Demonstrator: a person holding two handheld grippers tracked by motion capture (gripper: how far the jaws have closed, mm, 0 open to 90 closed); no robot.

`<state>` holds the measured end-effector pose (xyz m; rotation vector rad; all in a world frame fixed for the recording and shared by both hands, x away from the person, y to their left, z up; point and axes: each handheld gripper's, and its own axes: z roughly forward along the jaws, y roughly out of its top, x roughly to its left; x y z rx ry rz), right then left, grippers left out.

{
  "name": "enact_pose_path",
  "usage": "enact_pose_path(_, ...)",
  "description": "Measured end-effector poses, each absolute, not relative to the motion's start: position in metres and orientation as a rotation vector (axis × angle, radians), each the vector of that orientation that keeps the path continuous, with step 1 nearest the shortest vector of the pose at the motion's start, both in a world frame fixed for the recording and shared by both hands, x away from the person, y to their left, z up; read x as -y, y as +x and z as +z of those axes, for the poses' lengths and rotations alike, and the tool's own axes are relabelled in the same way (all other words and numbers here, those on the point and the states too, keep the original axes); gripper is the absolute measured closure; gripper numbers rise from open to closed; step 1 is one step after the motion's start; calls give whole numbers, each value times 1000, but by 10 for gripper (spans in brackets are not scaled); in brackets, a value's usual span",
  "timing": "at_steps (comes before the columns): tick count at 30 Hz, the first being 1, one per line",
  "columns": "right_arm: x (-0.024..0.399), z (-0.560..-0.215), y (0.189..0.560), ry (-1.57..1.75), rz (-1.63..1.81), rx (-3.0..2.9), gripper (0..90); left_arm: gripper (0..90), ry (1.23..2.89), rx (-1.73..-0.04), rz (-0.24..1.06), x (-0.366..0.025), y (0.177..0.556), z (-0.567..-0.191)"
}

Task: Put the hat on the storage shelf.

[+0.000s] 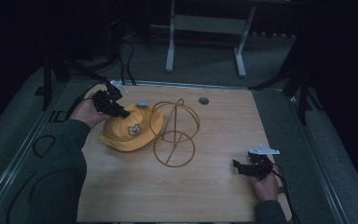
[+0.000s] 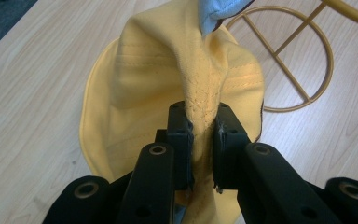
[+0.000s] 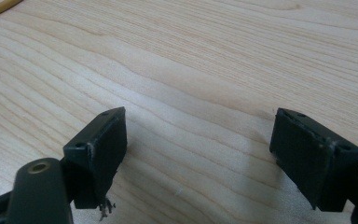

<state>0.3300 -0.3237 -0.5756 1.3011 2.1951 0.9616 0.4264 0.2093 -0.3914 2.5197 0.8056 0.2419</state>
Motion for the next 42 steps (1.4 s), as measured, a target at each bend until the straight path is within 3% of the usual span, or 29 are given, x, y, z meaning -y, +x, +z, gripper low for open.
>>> enact_pose_path(25, 324, -576, 330, 1301, 962, -2195, 187, 795, 2529, -805, 261, -232, 403, -372)
enact_pose_path(42, 323, -576, 330, 1305, 964, -2193, 187, 795, 2568, -715, 259, -238, 377, -353)
